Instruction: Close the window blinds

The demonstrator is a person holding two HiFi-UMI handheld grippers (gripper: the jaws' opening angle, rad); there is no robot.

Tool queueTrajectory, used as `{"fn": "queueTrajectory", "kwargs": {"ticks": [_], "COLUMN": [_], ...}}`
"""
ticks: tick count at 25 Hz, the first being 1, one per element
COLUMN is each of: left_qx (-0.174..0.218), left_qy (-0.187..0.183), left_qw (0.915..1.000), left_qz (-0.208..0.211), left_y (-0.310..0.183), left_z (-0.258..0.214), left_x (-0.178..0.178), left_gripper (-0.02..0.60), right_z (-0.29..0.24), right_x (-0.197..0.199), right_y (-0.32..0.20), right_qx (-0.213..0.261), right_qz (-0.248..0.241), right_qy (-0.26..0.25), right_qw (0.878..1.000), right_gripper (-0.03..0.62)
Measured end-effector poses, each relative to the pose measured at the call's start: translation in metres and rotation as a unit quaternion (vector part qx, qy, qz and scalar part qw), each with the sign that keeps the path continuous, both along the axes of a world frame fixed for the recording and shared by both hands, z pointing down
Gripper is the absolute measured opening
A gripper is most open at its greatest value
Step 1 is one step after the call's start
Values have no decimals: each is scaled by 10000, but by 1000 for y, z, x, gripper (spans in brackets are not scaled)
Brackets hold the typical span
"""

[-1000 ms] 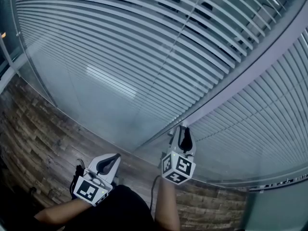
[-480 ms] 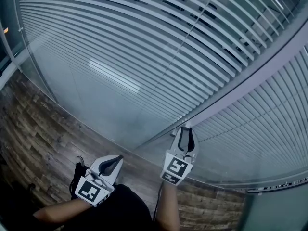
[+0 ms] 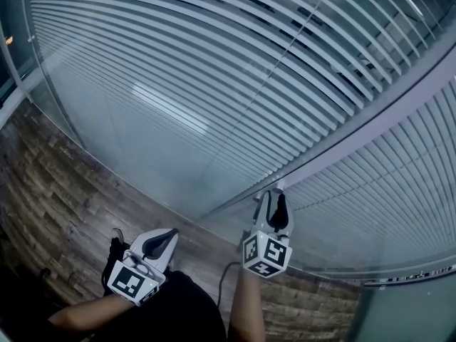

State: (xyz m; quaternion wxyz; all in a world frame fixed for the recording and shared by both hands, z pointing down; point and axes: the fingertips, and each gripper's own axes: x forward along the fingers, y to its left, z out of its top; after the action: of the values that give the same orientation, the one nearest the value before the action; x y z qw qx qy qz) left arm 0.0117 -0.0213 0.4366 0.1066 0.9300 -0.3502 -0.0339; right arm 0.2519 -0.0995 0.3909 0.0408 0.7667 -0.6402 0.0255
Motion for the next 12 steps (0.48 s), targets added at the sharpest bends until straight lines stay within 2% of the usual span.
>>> {"fn": "queueTrajectory", "kwargs": {"ticks": [4,10,12], "left_qx": [47,113,78], "left_qy": [182,303,318], "left_qw": [9998,9994,9994], "left_qz": [89,96,127], "left_y": [4,2,2], "left_z": [-1,-8,-6], "left_x": [-2,-3,0], "left_gripper": [-2,-2,-2], "right_z": [2,-8,-6], "right_x": [-2,5,8], "right_y": [-3,-5,-5], "right_qx": [130,522,547], "right_qz": [190,437,492], "right_qy": [-145,-1029,-1171], "right_qw": [9996,9924,9904], "right_gripper": [170,148,130]}}
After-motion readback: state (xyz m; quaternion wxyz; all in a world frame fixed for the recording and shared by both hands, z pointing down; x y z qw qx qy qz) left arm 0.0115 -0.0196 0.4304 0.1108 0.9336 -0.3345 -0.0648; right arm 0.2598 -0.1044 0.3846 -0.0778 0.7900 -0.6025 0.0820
